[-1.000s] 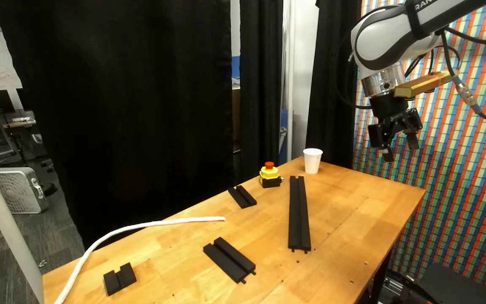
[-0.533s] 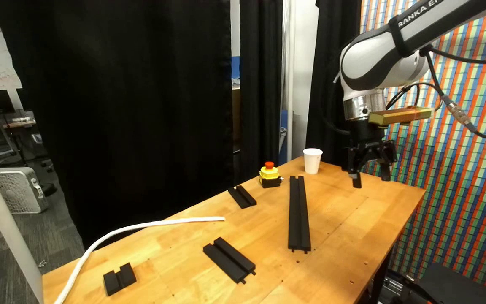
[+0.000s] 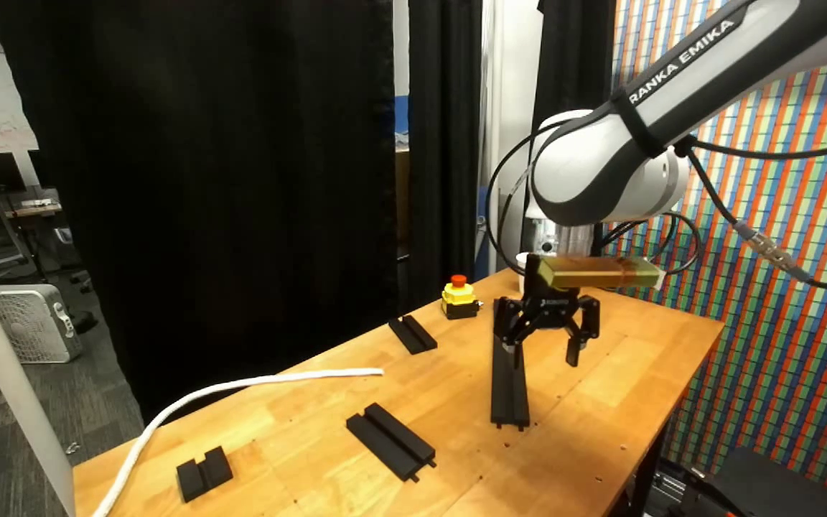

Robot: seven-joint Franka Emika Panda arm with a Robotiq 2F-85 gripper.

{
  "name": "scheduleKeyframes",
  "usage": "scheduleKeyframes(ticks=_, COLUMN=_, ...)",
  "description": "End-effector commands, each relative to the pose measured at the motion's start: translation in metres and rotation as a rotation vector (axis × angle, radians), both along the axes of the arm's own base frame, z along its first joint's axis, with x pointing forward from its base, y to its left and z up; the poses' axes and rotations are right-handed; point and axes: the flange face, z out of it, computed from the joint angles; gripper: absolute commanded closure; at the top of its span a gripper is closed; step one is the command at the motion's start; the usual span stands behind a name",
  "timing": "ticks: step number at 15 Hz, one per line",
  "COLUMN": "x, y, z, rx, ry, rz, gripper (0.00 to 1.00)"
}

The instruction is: Arrange the black objects on the table

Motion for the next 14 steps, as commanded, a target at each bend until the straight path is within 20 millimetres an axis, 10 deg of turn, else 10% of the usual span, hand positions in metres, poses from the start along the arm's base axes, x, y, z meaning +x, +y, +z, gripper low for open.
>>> scheduleKeyframes(ticks=1, x=0.006, y=0.01, z=-0.021, rx=-0.093, ry=-0.097, rz=-0.062, gripper=0.0)
scheduleKeyframes(ticks=14, x=0.022, y=-0.009, z=-0.059, rx=-0.072, ry=-0.109, rz=-0.227, gripper=0.0)
